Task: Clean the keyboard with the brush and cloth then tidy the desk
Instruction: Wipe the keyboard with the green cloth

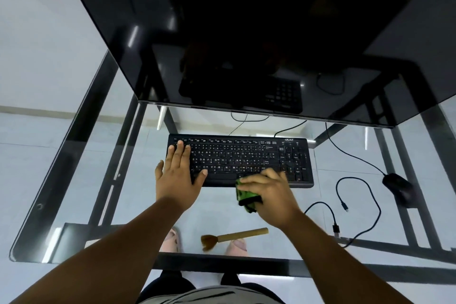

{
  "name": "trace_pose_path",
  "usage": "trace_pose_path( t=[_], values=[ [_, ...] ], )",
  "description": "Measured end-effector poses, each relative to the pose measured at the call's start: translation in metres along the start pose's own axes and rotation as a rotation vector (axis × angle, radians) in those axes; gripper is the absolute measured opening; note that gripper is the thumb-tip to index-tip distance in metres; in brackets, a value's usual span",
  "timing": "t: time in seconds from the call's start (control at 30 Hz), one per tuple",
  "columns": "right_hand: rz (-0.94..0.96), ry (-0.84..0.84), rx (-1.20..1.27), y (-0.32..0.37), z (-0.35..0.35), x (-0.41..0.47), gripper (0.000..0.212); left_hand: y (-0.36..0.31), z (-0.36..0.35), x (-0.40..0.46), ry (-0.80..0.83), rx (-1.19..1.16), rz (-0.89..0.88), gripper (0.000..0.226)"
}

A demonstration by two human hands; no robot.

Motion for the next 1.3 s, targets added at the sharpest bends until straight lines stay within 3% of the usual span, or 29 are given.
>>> trace_pose_path(
  t=[0.13,0.4,0.6,0.83,1.17,1.3],
  values=[
    [-0.011,0.013,0.004,-0.016,0.001,-0.01,0.058,-0.011,-0.004,-0.002,-0.025,0.031,-0.002,0.078],
    [-0.328,-0.189,0.026,-0.086,0.029,-0.072,0.06,-0.037,-0.01,0.001,-0.051,0.047,-0.064,0.081],
    [-0.301,-0.238,0.085,-0.096,0.025,-0.076,0.057,-0.073,-0.015,0.01,0.067,0.079,-0.196,0.104],
    [-0.546,-0.504,0.329,-0.117,0.028,-0.069,0.052,-0.089,-0.017,0.029,0.212,0.155,-0.259,0.137],
    [-0.54,-0.303,0.161,-0.134,0.047,-0.009,0.054,-0.096,-0.013,0.036,0.242,0.251,-0.241,0.145],
    [-0.566,-0.335,0.16,-0.126,0.044,-0.027,0.048,-0.095,-0.013,0.035,0.235,0.239,-0.255,0.143]
  ],
)
Point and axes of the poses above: each hand's wrist, its own x-axis towards the middle knuckle, its own z-axis out of the back of the hand, y = z × x, the point moved 3 cm from there along x, towards the middle knuckle, and after that the axes turned 3 degrees about y, right-handed, at the moved point
